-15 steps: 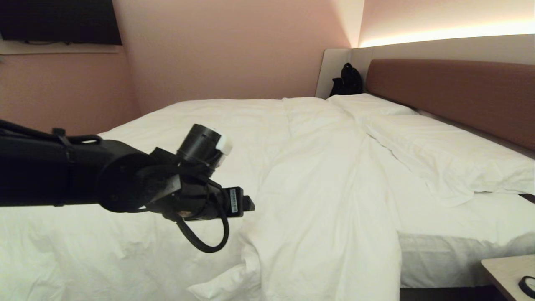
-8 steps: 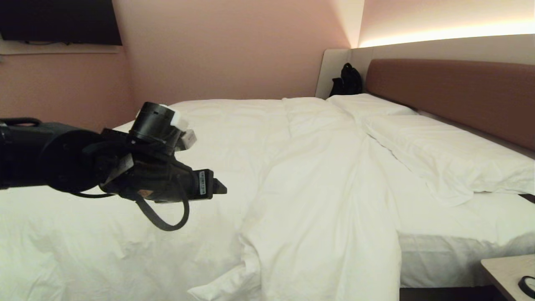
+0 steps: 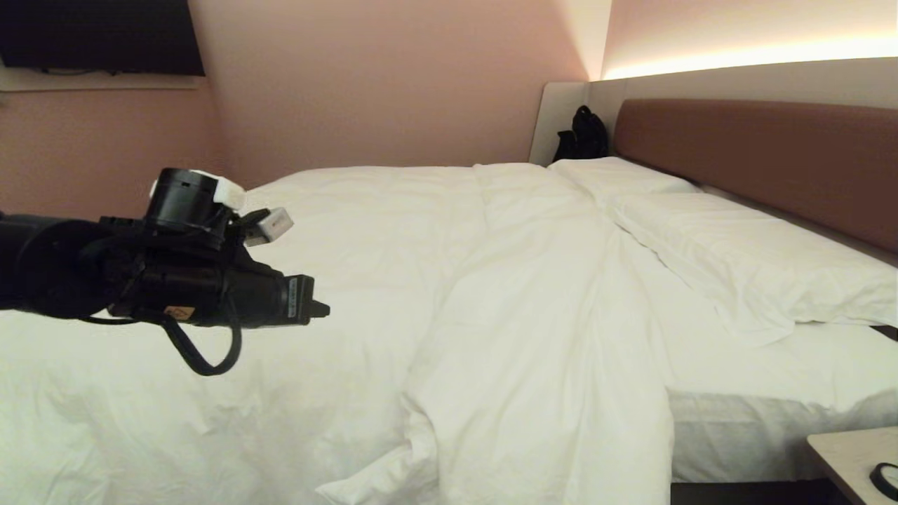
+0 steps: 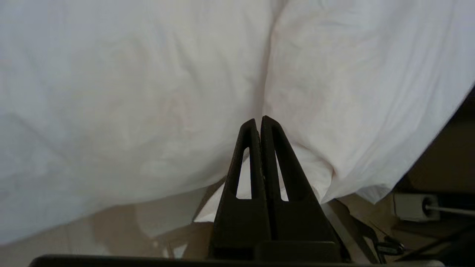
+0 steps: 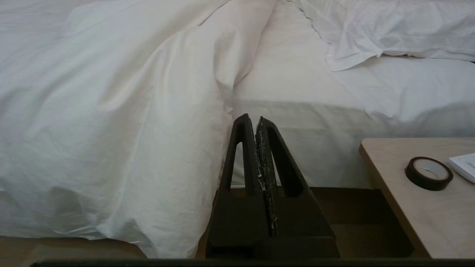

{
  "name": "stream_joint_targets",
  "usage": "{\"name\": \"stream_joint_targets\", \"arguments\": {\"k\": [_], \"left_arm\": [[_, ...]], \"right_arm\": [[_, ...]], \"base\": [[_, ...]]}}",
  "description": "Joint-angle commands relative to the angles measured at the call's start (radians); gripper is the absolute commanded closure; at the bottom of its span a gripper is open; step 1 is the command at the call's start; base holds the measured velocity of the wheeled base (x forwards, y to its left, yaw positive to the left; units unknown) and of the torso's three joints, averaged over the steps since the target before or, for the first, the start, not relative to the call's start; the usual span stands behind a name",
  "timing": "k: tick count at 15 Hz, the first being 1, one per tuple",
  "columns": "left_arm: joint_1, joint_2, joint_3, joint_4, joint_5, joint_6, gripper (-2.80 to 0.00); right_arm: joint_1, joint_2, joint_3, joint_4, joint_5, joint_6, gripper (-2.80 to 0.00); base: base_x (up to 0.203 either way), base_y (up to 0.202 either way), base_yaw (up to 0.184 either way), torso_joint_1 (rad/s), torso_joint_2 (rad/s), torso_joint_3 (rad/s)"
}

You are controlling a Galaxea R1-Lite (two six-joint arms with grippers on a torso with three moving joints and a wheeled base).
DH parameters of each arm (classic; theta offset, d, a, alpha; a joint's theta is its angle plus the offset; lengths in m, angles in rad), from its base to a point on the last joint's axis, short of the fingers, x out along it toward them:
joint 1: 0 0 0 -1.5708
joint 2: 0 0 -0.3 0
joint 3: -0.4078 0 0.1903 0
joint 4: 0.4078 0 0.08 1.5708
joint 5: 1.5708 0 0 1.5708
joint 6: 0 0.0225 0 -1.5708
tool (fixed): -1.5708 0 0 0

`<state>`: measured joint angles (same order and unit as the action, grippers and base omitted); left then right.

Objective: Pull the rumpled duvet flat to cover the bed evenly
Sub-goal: Flatten the corners of the folded blanket

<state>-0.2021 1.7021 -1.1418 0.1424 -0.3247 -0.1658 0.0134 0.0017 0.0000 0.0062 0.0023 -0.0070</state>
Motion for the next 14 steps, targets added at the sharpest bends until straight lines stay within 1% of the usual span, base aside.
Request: {"name": "stream_joint_targets", "arguments": {"k": [1,2,3,6,8,9,10,12,13,14], "left_arm": [[0.080,-0.058,0.071,-0.086,-0.146,0.052,0.00],[0.099,-0.089,0.099,-0.124,-0.178,0.065,0.00],[0.109,-0.121,0.120,-0.147,-0.187,0.070,0.00],[0.123,-0.236,0.153,-0.169,-0.187,0.064,0.00],[0.140,-0.352,0.182,-0.171,-0.168,0.048,0.00],[0.149,-0.409,0.198,-0.172,-0.142,0.036,0.00],[0.160,-0.465,0.210,-0.172,-0.094,0.029,0.00],[0.175,-0.567,0.224,-0.171,0.039,0.024,0.00],[0.177,-0.619,0.231,-0.166,0.097,0.026,0.00],[0.179,-0.673,0.243,-0.161,0.142,0.030,0.00]], "right_arm": [[0.000,0.000,0.000,0.000,0.001,0.001,0.00],[0.000,0.000,0.000,0.000,0.001,0.001,0.00],[0.000,0.000,0.000,0.000,0.001,0.001,0.00],[0.000,0.000,0.000,0.000,0.001,0.001,0.00],[0.000,0.000,0.000,0.000,0.001,0.001,0.00],[0.000,0.000,0.000,0.000,0.001,0.001,0.00],[0.000,0.000,0.000,0.000,0.001,0.000,0.00],[0.000,0.000,0.000,0.000,0.001,0.001,0.00],[0.000,0.000,0.000,0.000,0.001,0.000,0.00],[0.000,0.000,0.000,0.000,0.001,0.001,0.00]], "base": [[0.000,0.000,0.000,0.000,0.00,0.000],[0.000,0.000,0.000,0.000,0.00,0.000],[0.000,0.000,0.000,0.000,0.00,0.000],[0.000,0.000,0.000,0.000,0.00,0.000],[0.000,0.000,0.000,0.000,0.00,0.000],[0.000,0.000,0.000,0.000,0.00,0.000],[0.000,0.000,0.000,0.000,0.00,0.000],[0.000,0.000,0.000,0.000,0.00,0.000],[0.000,0.000,0.000,0.000,0.00,0.000],[0.000,0.000,0.000,0.000,0.00,0.000]]}}
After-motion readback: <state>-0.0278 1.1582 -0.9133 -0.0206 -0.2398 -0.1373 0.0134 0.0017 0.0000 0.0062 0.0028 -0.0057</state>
